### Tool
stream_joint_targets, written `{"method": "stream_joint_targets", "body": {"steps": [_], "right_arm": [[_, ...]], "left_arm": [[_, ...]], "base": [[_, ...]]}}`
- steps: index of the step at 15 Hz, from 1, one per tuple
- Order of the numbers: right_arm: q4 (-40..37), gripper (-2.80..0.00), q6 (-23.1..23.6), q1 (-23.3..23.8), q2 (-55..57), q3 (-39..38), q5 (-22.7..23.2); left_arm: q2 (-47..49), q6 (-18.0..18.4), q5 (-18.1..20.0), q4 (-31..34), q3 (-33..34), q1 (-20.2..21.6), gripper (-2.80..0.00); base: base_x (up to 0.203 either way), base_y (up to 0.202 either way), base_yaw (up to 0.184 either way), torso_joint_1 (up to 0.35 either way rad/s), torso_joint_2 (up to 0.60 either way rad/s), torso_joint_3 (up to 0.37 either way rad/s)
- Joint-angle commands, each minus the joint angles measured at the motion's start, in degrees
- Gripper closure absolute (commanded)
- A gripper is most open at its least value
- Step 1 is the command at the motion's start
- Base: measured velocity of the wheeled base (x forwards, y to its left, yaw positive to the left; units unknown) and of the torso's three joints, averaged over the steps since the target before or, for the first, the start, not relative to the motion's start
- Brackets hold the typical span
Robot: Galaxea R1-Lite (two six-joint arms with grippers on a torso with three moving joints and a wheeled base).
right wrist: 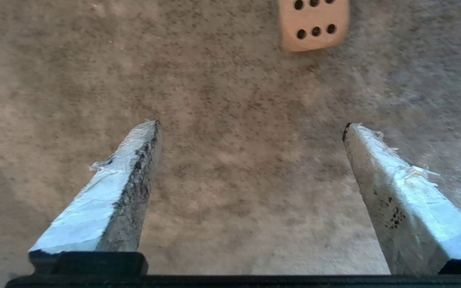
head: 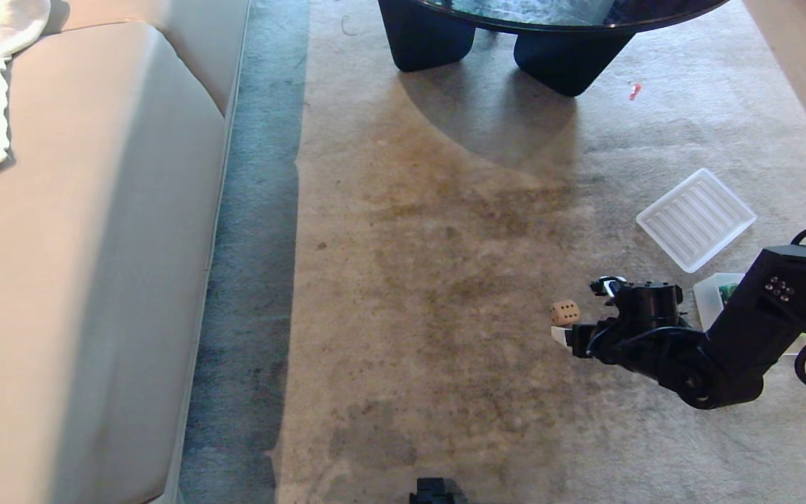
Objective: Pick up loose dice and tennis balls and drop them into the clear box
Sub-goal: Pick up toys out of the box
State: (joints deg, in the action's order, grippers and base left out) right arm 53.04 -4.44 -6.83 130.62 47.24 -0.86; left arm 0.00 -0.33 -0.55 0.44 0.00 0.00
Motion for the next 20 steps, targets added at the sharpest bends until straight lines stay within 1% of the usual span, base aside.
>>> {"method": "stream_joint_targets", "body": {"steps": [1,8,12,20], "right_arm": [[0.3,-2.8,0.0,0.0,0.1,0.0,0.0],[-0.1,-2.8,0.2,-0.3,-0.7,-0.4,-0.5],[-0.2,-2.8,0.4,-0.5,-0.5,-0.4,-0.5],[-0.3,-2.8,0.4,-0.5,-1.0,-0.4,-0.5]], "left_arm": [[0.0,0.0,-0.1,0.0,0.0,0.0,0.0],[0.0,-0.1,-0.1,0.0,0.1,0.0,0.0],[0.0,0.0,-0.1,0.0,0.0,0.0,0.0],[0.1,-0.1,-0.1,0.0,0.1,0.0,0.0]], "base": [[0.0,0.0,0.0,0.0,0.0,0.0],[0.0,0.0,0.0,0.0,0.0,0.0],[0.127,0.0,0.001,0.003,0.0,0.002],[0.0,0.0,0.0,0.0,0.0,0.0]]}}
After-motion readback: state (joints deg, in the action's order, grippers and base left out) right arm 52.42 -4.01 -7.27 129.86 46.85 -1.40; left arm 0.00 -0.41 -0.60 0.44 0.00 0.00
